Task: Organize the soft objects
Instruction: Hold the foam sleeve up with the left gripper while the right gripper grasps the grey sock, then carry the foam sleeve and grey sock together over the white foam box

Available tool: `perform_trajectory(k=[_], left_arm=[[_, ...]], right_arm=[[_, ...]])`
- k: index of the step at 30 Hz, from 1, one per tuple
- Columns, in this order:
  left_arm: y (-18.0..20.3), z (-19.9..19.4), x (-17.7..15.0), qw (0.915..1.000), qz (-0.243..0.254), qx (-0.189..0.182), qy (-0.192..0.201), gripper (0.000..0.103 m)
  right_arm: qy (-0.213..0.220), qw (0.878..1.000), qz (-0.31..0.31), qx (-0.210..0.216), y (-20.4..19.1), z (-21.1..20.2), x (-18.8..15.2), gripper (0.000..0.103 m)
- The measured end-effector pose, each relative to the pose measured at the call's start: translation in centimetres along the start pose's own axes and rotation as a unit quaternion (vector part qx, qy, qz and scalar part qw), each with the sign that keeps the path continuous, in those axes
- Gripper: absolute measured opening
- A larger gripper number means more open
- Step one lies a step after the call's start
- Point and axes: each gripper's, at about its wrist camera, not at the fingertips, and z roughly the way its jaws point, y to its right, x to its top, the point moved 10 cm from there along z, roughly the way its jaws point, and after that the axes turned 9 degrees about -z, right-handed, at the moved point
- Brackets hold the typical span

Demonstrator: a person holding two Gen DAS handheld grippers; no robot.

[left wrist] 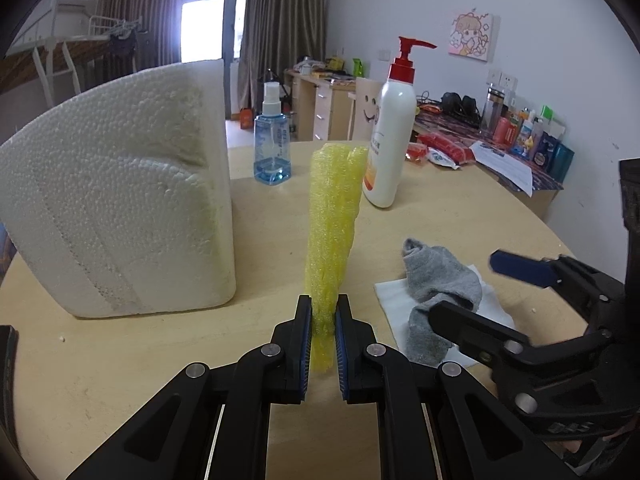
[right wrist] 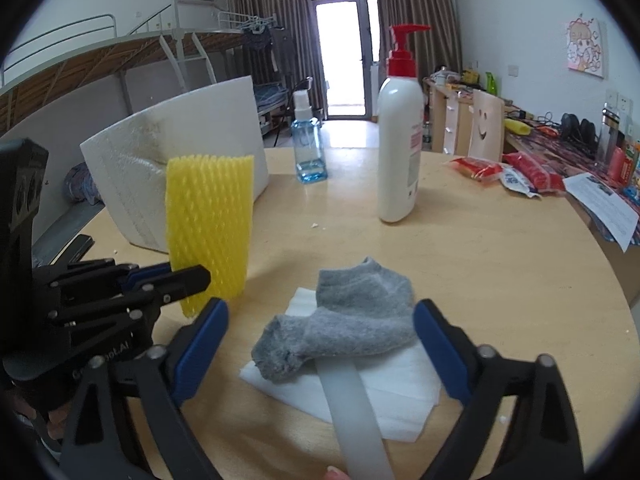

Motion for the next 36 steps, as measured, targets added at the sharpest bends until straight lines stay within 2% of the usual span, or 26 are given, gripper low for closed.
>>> perform_trajectory(k=[5,9,16,20,27,36], left_arm=[[0.4,-0.3,0.1,0.9999,0.006,-0.003,0.008,0.012],[0.2,-0.4,0.1,0.9999,0.003,-0.004,0.01,0.012],[0.0,-0.7,0.1,0.9999,0.001,-0.007,0.013,0.012],[-0.1,-1.0,0.2,0.9998,0.0,-0.006,0.019,0.012],[-0.2,-1.5,0.4,0.9996,-0.001,-0.006,0.027,0.012],[0.2,-3.3,1.1,0.9988,0.007,-0.008,0.048,0.012]], right_arm=[[-0.021,1.0,0.0,-0.009,0.2,0.5,-0.5,0.068],[-0.04,0.999,0.008,-0.019,0.6,0.8,-1.3,0.044],[-0.052,0.998,0.005,-0.028,0.7,1.0,-1.9,0.018],[-0.047,0.998,0.014,-0.031,0.9,0.5,-1.6,0.015],[-0.01,0.998,0.033,-0.045,2.0,-1.9,0.0,0.014],[0.041,0.997,0.028,-0.066,2.5,-5.6,2.1,0.014]])
